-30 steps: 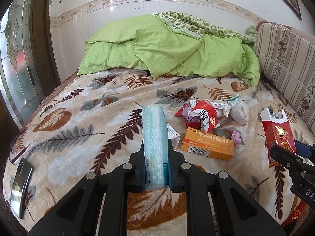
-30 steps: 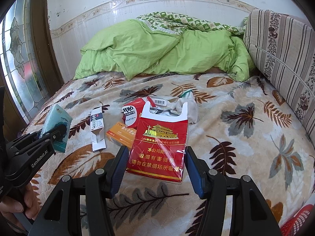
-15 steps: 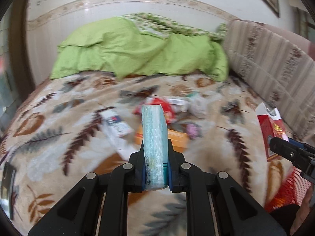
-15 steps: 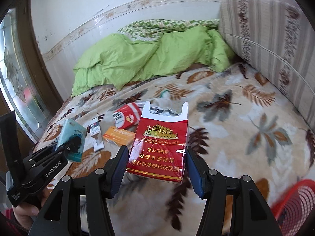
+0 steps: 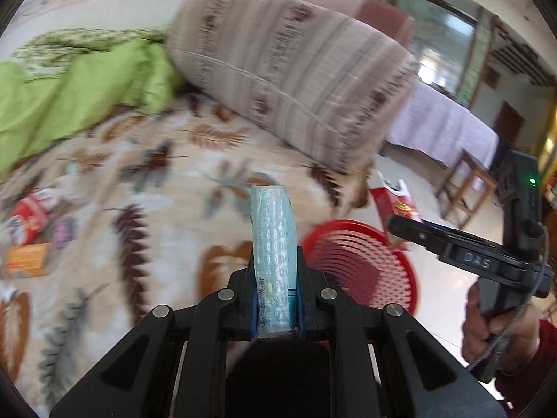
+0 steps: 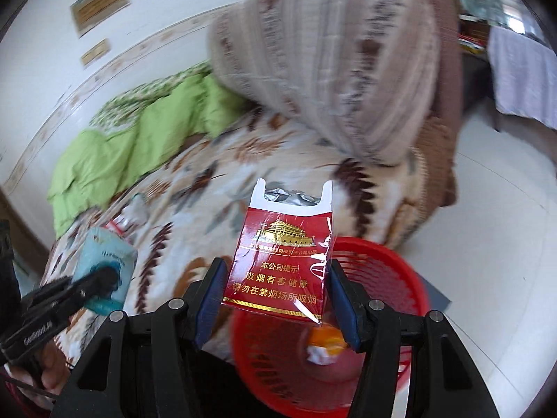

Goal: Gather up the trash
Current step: 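Carry both packs over the red basket and open both tools to drop them, then bring both open tools back over the remaining trash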

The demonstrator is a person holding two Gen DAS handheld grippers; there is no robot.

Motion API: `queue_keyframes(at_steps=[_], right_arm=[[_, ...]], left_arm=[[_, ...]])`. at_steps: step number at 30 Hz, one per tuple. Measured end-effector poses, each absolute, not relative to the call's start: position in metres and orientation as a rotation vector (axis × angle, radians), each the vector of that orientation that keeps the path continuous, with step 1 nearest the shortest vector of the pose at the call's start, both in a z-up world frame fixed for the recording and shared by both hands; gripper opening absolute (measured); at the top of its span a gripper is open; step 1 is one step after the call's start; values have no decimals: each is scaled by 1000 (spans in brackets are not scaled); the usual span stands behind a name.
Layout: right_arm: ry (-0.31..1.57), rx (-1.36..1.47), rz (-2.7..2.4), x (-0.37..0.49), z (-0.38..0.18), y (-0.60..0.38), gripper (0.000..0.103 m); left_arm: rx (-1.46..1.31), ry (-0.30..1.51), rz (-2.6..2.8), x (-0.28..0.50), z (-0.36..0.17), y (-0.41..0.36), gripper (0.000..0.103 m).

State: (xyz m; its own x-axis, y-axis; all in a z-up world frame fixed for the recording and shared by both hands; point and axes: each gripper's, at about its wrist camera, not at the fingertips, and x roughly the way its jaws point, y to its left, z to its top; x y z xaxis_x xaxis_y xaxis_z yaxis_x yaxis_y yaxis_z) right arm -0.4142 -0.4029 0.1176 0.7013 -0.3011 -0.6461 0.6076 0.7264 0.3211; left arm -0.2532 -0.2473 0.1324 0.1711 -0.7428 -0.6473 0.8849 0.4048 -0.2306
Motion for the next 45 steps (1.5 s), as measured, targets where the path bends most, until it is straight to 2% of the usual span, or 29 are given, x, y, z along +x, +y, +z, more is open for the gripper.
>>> queue_keyframes(at_steps=[3, 5, 6, 7, 9, 14, 17, 36, 45], right_arm=[[589, 585, -571, -433, 117, -418, 63], [590, 596, -578, -439, 114, -424, 63], [596, 602, -575, -439, 112, -426, 65], [597, 612, -578, -441, 110, -430, 69], [591, 621, -585, -443, 109, -431, 72], [584, 628, -541, -434, 108, -429, 72], [597, 619, -482, -414, 106, -418, 72], [761, 363, -4, -197, 109, -274, 72], [887, 320, 187, -56, 74, -212, 75]], left_arm=[[256, 809, -1259, -280, 129, -285, 15], [277, 828, -1279, -291, 126, -302, 21], [285, 841, -1282, -294, 124, -309, 41], [284, 840, -1276, -295, 122, -312, 54], [280, 828, -1265, -292, 123, -310, 55], [252, 802, -1176, -271, 130, -285, 55], [229, 794, -1088, -250, 132, -261, 58], [12, 799, -484, -91, 98, -53, 62], [-162, 861, -232, -15, 65, 41, 62]])
